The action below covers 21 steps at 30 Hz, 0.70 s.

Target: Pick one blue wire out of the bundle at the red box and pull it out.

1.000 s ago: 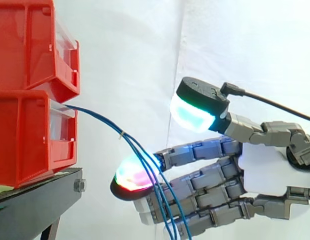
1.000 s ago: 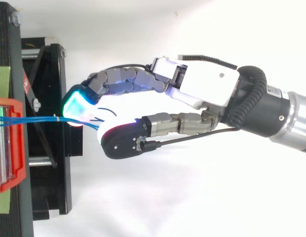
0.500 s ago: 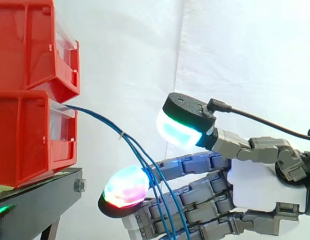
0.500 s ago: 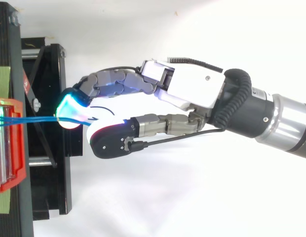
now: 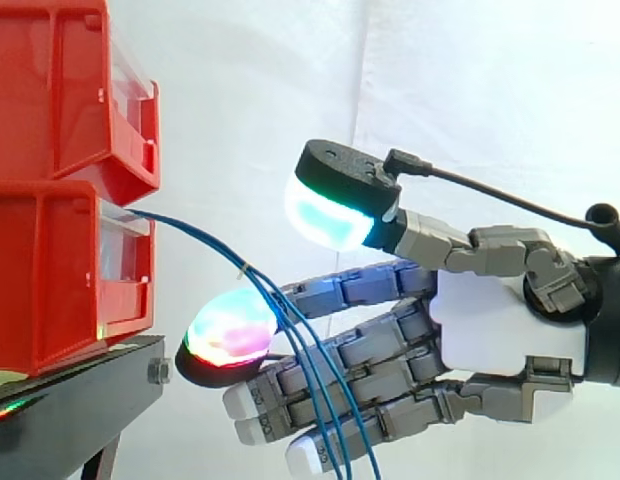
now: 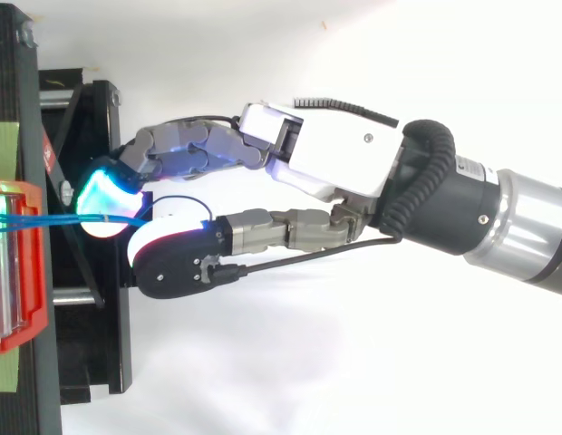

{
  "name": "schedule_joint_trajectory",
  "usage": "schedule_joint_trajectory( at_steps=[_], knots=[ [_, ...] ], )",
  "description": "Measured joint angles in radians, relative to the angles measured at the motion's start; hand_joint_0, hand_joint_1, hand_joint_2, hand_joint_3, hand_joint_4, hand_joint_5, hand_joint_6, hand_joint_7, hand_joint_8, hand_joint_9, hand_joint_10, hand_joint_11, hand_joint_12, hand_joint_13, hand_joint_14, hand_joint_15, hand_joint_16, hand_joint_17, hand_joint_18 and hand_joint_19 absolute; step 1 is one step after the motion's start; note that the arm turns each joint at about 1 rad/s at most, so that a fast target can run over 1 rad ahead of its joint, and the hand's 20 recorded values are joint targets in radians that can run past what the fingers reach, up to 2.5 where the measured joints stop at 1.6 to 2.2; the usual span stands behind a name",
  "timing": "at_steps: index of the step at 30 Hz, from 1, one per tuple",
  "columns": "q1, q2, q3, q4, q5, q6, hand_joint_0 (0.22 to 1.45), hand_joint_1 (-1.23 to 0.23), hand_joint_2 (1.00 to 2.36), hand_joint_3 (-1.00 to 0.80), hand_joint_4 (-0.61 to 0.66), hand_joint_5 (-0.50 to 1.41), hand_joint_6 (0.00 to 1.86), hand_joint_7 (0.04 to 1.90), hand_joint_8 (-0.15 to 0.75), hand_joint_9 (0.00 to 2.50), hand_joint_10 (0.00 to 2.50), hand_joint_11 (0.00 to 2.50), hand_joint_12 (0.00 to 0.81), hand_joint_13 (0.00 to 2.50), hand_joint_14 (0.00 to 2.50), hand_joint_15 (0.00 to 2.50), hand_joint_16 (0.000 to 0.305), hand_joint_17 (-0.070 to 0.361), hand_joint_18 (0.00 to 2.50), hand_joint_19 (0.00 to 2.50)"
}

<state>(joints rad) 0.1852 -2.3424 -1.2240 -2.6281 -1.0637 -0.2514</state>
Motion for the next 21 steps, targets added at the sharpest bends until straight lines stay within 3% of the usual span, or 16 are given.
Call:
schedule_joint_trajectory(
  at_steps=[21],
  knots=[
    [-0.001, -0.008, 0.016, 0.016, 0.002, -0.024, 0.54, -0.54, 1.00, -0.44, 0.41, -0.14, 0.50, 1.03, 0.358, 0.63, 0.00, 0.17, 0.437, 0.40, 0.00, 0.09, 0.060, 0.135, 0.52, 0.39]
  ],
)
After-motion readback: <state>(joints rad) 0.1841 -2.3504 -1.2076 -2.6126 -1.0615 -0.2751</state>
